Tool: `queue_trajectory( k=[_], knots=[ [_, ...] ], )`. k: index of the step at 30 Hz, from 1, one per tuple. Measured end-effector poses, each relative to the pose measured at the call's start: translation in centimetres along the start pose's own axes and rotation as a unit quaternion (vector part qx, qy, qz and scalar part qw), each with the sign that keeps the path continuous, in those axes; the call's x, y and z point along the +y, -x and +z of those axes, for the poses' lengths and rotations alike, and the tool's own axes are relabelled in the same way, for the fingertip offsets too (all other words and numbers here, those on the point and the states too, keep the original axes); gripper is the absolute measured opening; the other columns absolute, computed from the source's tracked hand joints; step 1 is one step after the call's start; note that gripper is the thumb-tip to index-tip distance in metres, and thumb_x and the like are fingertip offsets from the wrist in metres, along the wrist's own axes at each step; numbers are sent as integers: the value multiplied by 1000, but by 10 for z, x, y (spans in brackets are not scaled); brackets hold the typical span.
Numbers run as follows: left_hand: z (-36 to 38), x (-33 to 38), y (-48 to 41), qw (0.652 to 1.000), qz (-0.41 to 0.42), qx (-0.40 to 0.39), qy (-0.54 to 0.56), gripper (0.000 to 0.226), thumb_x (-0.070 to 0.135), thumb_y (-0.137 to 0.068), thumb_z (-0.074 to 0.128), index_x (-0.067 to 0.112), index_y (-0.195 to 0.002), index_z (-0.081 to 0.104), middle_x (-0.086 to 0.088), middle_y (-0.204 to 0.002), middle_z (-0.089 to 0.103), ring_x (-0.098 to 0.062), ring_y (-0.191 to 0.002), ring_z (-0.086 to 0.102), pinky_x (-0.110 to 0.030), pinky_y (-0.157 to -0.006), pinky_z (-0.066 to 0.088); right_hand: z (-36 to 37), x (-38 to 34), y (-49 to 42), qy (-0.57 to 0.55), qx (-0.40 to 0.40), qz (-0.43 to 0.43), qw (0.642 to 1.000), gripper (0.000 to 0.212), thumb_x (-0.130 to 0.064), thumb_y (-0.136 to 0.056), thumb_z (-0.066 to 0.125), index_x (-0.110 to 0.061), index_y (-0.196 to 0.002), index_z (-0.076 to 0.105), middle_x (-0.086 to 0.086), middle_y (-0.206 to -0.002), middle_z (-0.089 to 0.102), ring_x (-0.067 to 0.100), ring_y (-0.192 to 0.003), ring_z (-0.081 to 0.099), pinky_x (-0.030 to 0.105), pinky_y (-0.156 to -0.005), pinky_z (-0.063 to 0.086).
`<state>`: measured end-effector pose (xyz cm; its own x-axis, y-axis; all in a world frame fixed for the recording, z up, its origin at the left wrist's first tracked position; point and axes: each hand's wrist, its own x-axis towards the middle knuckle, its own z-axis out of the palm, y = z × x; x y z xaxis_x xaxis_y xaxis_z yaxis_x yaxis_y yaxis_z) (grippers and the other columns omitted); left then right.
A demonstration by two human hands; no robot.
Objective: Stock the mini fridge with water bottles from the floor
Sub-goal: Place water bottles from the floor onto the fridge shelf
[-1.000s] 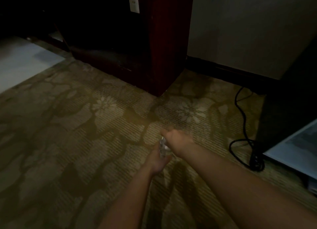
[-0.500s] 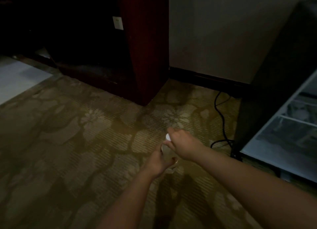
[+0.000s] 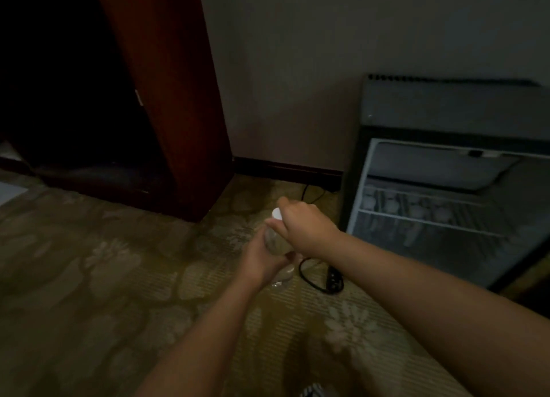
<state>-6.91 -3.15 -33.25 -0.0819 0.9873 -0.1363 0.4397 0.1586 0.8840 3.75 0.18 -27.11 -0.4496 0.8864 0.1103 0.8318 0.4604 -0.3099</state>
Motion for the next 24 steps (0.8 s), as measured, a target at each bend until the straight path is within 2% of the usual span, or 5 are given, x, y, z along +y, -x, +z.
queue_trajectory(
  k=[2, 7, 16, 21, 24],
  knots=[
    [9, 20, 3, 1000, 15, -11, -21, 91, 50, -48, 76, 22, -130, 48, -3, -122, 63, -22, -114, 58, -45, -94, 51, -21, 8, 15, -11, 22, 21, 999, 40, -45, -96, 41, -9, -111, 47, 11, -106, 61, 29, -97, 60, 33, -68, 37],
    [40, 67, 14, 996, 57, -51, -50, 43, 20, -69, 78, 21, -105, 54, 2, -98, 64, -16, -95, 62, -33, -81, 53, -64, 31, 55, -44, 65, 80, 994, 40, -45, -94, 46, -9, -109, 49, 10, -103, 62, 28, -95, 59, 31, -67, 36],
    [107, 134, 38, 989, 103, -91, -60, 44, 36, -69, 76, 12, -103, 63, -9, -97, 68, -22, -92, 65, -42, -79, 55, -125, 89, 116, -171, 107, 165, 966, 39, -37, -82, 68, -5, -104, 59, 9, -98, 62, 22, -91, 58, 33, -72, 45],
    [142, 167, 45, 984, 112, -128, -59, 41, 33, -71, 78, 18, -105, 58, -6, -100, 66, -21, -96, 64, -40, -85, 55, -148, 139, 151, -198, 65, 152, 966, 33, -33, -84, 65, -10, -107, 59, 3, -95, 58, 16, -87, 54, 25, -68, 41],
    [168, 182, 49, 980, 113, -153, -65, 38, 29, -73, 77, 20, -104, 57, 1, -99, 64, -18, -98, 62, -33, -84, 52, -150, 165, 169, -235, 59, 172, 955, 34, -32, -87, 63, -15, -115, 55, 0, -105, 58, 16, -96, 55, 28, -78, 41]
  ],
)
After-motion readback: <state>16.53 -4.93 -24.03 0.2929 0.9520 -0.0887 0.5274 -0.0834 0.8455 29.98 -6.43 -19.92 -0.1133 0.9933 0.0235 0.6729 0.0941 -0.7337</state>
